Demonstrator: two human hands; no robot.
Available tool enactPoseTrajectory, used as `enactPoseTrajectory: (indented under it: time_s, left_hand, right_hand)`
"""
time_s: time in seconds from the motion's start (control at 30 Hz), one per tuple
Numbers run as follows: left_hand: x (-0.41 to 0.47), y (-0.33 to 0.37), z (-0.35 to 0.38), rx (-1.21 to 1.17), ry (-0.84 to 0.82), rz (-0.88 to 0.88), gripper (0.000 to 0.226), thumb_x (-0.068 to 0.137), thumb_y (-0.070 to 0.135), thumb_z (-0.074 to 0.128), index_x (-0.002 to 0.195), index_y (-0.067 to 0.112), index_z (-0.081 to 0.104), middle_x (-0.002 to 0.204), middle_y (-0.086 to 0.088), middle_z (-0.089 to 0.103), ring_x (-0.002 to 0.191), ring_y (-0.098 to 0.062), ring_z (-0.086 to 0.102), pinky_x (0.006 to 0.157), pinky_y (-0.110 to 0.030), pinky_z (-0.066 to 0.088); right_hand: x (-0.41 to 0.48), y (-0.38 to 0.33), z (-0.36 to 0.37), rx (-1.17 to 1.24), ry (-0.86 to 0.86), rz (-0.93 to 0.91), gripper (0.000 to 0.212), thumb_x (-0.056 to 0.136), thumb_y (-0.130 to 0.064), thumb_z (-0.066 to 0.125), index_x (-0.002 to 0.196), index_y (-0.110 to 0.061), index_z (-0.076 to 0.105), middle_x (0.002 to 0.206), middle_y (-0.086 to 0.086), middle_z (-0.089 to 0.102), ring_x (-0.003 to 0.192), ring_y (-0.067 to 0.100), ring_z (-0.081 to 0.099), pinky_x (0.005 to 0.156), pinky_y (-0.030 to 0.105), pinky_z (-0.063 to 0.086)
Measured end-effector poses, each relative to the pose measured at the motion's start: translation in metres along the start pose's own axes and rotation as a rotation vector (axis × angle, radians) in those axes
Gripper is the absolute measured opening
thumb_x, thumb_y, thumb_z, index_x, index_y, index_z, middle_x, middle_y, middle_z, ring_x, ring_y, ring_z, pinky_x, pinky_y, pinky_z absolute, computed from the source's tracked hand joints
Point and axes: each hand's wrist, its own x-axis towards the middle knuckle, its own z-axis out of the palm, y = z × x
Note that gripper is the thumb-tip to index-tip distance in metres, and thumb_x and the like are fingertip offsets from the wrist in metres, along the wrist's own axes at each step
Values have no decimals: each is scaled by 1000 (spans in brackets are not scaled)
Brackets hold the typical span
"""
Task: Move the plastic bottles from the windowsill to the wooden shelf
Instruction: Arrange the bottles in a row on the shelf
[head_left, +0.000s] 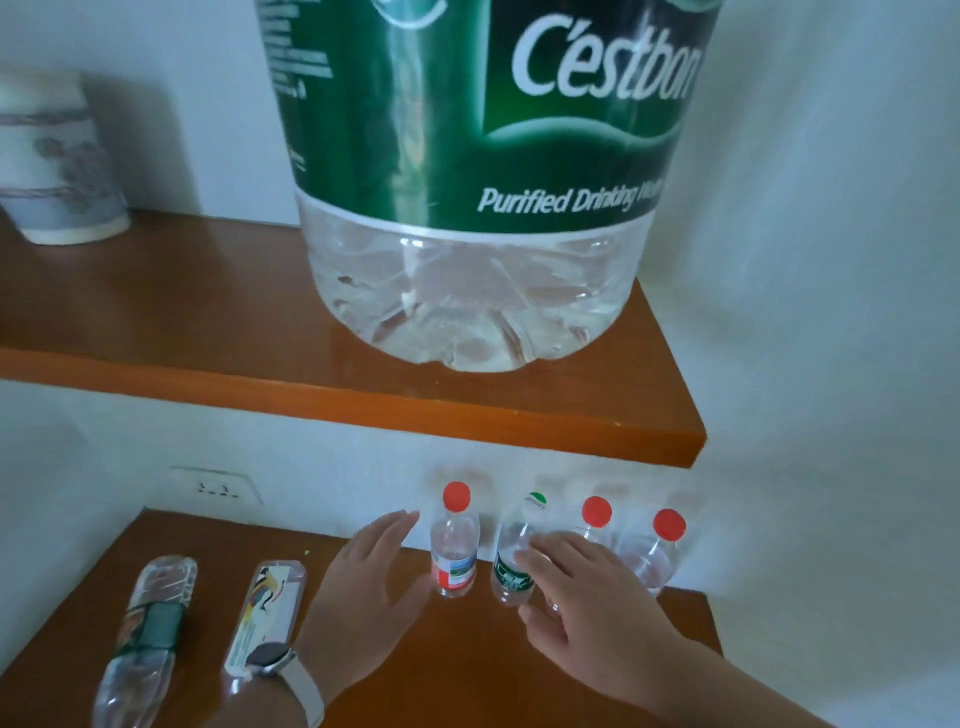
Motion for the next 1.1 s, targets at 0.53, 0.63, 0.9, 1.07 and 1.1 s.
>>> enactPoseTrajectory:
  time_s: [0.53, 0.63, 0.9, 1.07, 1.1]
  left_hand:
    - [-137, -4, -27, 595, 50, 4, 57, 91, 64, 35, 138, 35, 49, 143, 5, 55, 133, -22, 52, 106, -48, 42]
    - [-156, -4, -33, 654, 48, -38, 56, 89, 63, 46, 138, 35, 49, 143, 5, 55, 133, -22, 52, 107, -46, 33]
    - [-185, -18, -59, 663, 57, -85, 55, 90, 61, 49, 138, 33, 51, 145, 2, 53, 135, -26, 49, 110, -49, 33]
    - [-185, -58, -79, 654, 91, -88, 56, 88, 58, 49, 136, 29, 55, 141, -1, 58, 130, -27, 54, 107, -50, 36]
    - [-183, -71, -84, 649, 92, -91, 56, 88, 58, 49, 135, 28, 55, 141, -1, 58, 130, -27, 55, 106, -51, 39]
  right_hand:
    - [-30, -49, 22, -85, -90, -203, 55, 95, -60, 39, 134, -25, 55, 139, 0, 57, 129, 24, 53, 105, 39, 31]
    - [-30, -58, 22, -54, -113, -254, 57, 97, -61, 35, 137, -25, 52, 144, 1, 53, 133, 25, 49, 107, 40, 25]
    - [-30, -83, 27, -21, -136, -322, 59, 98, -60, 31, 142, -24, 48, 150, 3, 46, 140, 28, 39, 112, 42, 22]
    - [-7, -109, 35, -36, -182, -321, 58, 97, -60, 32, 140, -25, 49, 149, 2, 48, 138, 27, 42, 110, 41, 23]
    - [0, -116, 41, -37, -189, -325, 58, 97, -61, 31, 140, -26, 48, 150, 1, 46, 139, 27, 41, 110, 40, 21]
